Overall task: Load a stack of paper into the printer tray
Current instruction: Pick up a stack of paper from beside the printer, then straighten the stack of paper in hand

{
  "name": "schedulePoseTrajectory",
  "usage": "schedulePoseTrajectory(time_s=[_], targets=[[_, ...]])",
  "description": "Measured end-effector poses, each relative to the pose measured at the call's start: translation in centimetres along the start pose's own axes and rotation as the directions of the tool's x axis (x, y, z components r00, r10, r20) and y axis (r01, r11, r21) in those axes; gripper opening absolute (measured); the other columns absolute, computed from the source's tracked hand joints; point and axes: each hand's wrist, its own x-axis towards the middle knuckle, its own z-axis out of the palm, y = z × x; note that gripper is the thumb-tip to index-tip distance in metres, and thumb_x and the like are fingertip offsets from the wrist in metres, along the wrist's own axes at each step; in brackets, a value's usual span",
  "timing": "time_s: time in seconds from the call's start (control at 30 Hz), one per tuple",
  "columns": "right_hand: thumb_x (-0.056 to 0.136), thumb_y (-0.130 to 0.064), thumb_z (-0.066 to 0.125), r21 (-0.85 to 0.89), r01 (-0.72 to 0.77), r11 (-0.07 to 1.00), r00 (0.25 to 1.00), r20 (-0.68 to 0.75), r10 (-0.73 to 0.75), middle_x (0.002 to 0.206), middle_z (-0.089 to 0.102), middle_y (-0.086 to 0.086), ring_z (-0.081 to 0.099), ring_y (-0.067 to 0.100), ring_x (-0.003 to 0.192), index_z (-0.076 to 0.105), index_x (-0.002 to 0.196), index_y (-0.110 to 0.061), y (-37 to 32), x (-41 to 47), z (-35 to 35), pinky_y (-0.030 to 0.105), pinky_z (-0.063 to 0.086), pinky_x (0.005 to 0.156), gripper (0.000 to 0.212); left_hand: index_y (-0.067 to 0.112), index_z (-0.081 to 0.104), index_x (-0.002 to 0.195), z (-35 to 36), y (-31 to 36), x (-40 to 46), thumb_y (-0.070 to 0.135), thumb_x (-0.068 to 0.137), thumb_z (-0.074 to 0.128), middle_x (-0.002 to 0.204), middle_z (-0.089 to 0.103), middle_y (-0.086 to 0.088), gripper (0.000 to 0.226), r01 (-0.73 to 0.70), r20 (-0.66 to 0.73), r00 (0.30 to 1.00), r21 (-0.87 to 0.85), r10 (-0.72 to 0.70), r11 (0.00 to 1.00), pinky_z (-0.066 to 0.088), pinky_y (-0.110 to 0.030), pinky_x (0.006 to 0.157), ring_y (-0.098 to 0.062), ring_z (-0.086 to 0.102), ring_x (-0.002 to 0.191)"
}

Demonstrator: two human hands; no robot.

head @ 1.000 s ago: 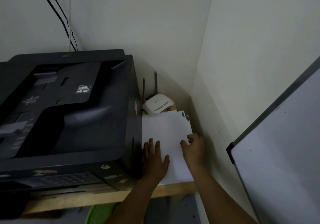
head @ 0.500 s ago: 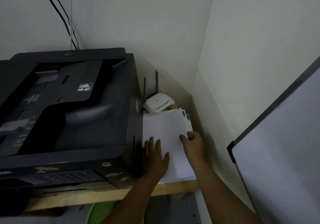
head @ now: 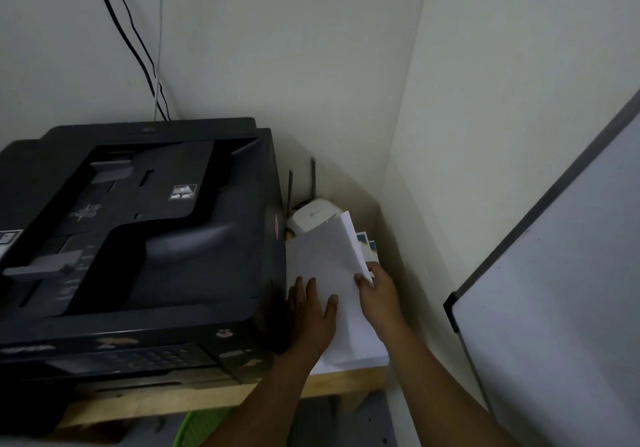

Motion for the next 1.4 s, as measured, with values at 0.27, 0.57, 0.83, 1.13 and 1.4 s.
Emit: schedulePoseTrajectory(time_s=[0.27, 0.57, 0.83, 1.13, 1.4], targets=[[0.11, -0.02, 0.059, 0.122, 0.022, 0.992, 0.998, -0.055, -0.015, 0.115, 0.074, 0.002, 0.071, 0.023, 0.102, 0.068, 0.126, -0.018, -2.8, -1.8, -3.3, 0.034, 0.056, 0.077, 0.019, 0.022, 0.004, 0.173, -2.1, 2.5, -1.2, 0.06, 0.109, 0.041, 0.182, 0.004, -0.005, 0.083, 0.076, -0.053, 0.994, -0.253, -0.092, 0.964, 0.028, -0.054, 0.133, -0.033, 0.019, 0.165], [0.112, -0.024, 0.059, 0.168, 0.016, 0.986, 0.994, -0.113, 0.003, 0.115, 0.075, -0.003, 0.071, 0.018, 0.103, 0.069, 0.125, -0.019, -5.5, -3.6, -7.8, 0.032, 0.056, 0.078, 0.017, 0.015, 0.023, 0.17, -5.0, 5.0, -1.4, 0.06, 0.105, 0.054, 0.17, 0.04, -0.014, 0.085, 0.186, 0.017, 0.976, -0.588, -0.218, 0.787, 0.041, -0.046, 0.12, -0.038, 0.045, 0.152], [0.111, -0.023, 0.059, 0.168, 0.059, 0.984, 0.982, -0.188, -0.027, 0.114, 0.075, -0.002, 0.071, 0.018, 0.101, 0.07, 0.117, -0.021, -11.4, -5.3, -11.0, 0.033, 0.055, 0.078, 0.013, 0.012, 0.052, 0.151, -9.6, 10.1, -3.5, 0.066, 0.099, 0.06, 0.138, 0.065, -0.007, 0.075, 0.108, 0.018, 0.992, -0.635, -0.126, 0.765, 0.052, -0.044, 0.106, -0.03, 0.062, 0.117], [0.111, -0.021, 0.059, 0.23, 0.159, 0.96, 0.972, -0.208, -0.111, 0.116, 0.075, 0.0, 0.072, 0.023, 0.106, 0.069, 0.123, -0.015, -19.9, -8.1, -14.7, 0.039, 0.059, 0.085, 0.017, 0.014, 0.066, 0.128, -17.0, 16.7, -6.9, 0.069, 0.094, 0.067, 0.119, 0.072, -0.005, 0.065, -0.058, -0.108, 0.994, -0.654, -0.017, 0.755, 0.055, -0.043, 0.091, -0.026, 0.068, 0.105], [0.109, -0.031, 0.064, 0.269, 0.23, 0.935, 0.967, -0.175, -0.187, 0.124, 0.075, -0.002, 0.072, 0.021, 0.113, 0.069, 0.132, -0.019, -25.6, -10.6, -14.7, 0.046, 0.061, 0.101, 0.025, 0.012, 0.071, 0.127, -24.5, 17.8, -8.7, 0.061, 0.089, 0.079, 0.119, 0.078, -0.004, 0.063, -0.127, -0.12, 0.991, -0.722, 0.057, 0.68, 0.063, -0.045, 0.094, -0.026, 0.075, 0.105]])
